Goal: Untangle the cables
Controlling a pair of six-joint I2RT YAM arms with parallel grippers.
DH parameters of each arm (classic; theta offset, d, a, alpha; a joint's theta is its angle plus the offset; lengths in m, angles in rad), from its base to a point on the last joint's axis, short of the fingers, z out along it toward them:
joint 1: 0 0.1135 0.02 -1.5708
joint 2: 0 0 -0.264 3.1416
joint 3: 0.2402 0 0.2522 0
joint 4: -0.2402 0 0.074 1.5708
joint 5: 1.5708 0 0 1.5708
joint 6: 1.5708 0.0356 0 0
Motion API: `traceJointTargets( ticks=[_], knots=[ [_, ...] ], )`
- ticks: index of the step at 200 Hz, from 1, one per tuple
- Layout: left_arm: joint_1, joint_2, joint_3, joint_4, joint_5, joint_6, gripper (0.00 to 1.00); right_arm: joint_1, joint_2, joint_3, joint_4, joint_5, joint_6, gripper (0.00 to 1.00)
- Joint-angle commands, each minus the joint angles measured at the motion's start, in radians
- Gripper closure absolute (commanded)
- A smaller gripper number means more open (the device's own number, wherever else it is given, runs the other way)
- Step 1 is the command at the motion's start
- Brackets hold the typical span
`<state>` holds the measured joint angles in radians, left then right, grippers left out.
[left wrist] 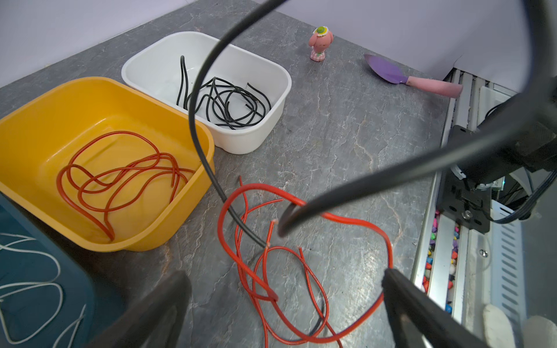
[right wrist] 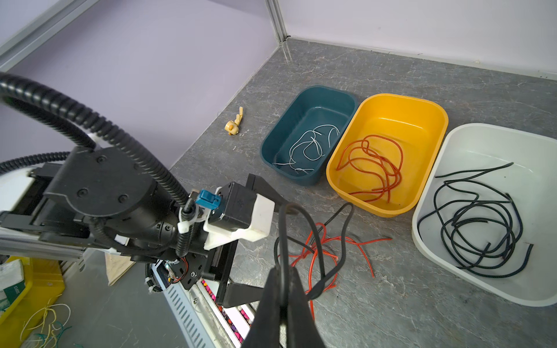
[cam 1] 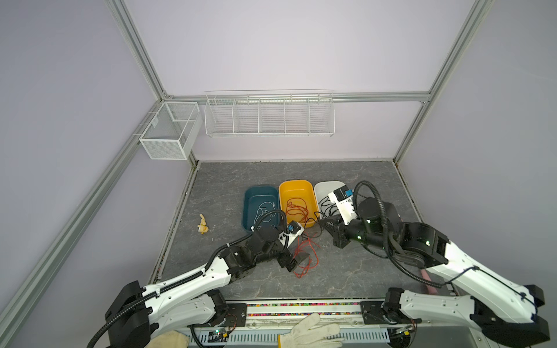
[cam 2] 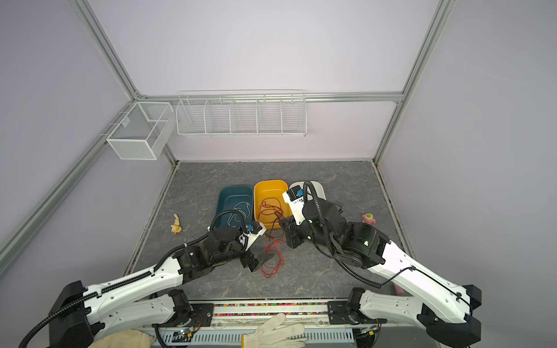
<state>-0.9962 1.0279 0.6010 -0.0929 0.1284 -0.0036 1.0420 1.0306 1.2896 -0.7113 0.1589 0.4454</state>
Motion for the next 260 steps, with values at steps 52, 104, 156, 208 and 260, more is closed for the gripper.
traceJointTargets(
  ticks=[52, 104, 156, 208, 260],
  knots=[
    [-0.01, -0.017, -0.079, 0.255, 0.027, -0.183, 0.0, -0.003, -0.018, 0.028, 0.056, -0.018, 0.043, 0.93],
    [-0.01, -0.009, -0.115, 0.391, 0.057, -0.364, 0.03, -0.003, -0.026, 0.026, 0.069, -0.009, 0.055, 0.94],
    [-0.022, 0.006, -0.122, 0.429, 0.078, -0.486, 0.16, -0.002, -0.03, 0.031, 0.076, -0.006, 0.058, 0.94],
    [-0.045, 0.045, -0.106, 0.422, 0.089, -0.527, 0.3, -0.003, -0.033, 0.031, 0.077, 0.001, 0.06, 0.93],
    [-0.053, 0.087, -0.078, 0.403, 0.111, -0.536, 0.41, -0.002, -0.036, 0.03, 0.077, 0.013, 0.061, 0.93]
  ],
)
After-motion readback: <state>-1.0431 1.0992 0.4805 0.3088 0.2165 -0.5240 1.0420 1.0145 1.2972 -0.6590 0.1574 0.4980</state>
